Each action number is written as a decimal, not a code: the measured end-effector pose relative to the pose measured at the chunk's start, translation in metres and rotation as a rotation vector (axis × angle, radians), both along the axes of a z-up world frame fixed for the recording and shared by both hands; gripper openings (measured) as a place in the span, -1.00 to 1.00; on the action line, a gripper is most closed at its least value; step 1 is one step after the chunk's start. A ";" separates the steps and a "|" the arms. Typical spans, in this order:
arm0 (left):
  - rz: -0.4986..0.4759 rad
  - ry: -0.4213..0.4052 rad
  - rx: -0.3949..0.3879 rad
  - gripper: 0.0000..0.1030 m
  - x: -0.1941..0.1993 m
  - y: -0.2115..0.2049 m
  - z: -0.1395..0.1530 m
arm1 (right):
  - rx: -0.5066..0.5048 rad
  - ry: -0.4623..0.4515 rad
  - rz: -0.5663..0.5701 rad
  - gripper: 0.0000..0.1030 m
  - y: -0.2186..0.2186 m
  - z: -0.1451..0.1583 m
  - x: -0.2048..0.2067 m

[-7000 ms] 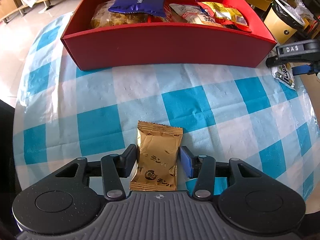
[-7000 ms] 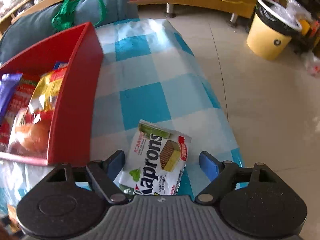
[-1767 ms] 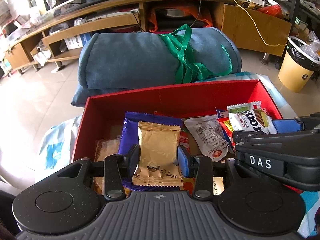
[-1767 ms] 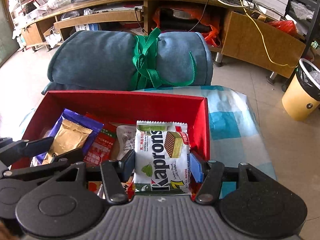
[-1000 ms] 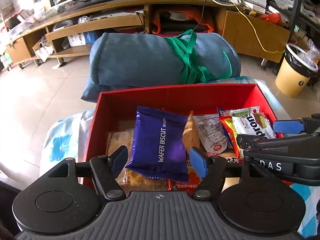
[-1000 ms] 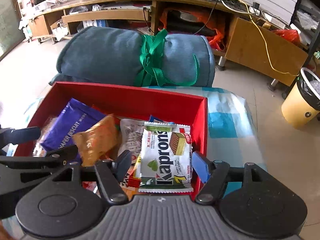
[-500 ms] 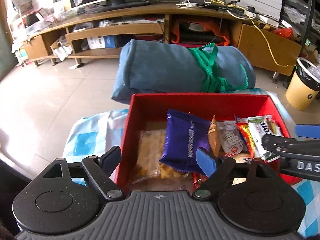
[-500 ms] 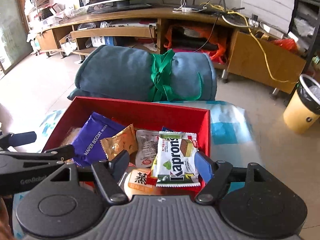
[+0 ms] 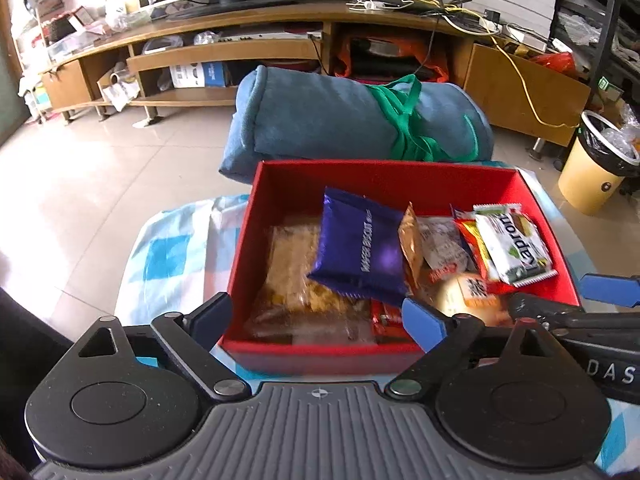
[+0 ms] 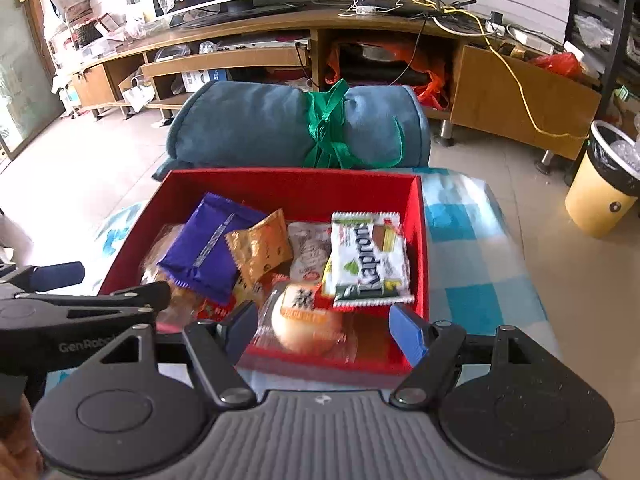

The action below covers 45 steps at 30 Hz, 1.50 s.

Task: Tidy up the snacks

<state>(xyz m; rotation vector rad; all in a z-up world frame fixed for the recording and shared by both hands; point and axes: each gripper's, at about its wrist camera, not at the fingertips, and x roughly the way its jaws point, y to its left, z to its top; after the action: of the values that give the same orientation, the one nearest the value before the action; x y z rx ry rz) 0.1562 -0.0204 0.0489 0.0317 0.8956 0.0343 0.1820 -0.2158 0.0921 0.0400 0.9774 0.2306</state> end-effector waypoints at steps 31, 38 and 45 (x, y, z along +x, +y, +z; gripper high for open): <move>-0.012 -0.006 0.009 0.97 -0.082 -0.004 -0.003 | 0.043 0.034 -0.064 0.31 -0.016 -0.003 -0.079; -0.018 -0.012 0.013 0.97 -0.091 -0.006 -0.001 | 0.045 0.033 -0.064 0.31 -0.018 -0.001 -0.093; -0.017 -0.013 0.020 0.97 -0.098 -0.006 -0.002 | 0.044 0.036 -0.055 0.31 -0.018 0.000 -0.097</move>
<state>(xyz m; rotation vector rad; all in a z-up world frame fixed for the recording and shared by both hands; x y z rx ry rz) 0.0579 -0.0268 0.0473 0.0581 0.8817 0.0274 0.0849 -0.2336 0.0917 0.1113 1.0059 0.2008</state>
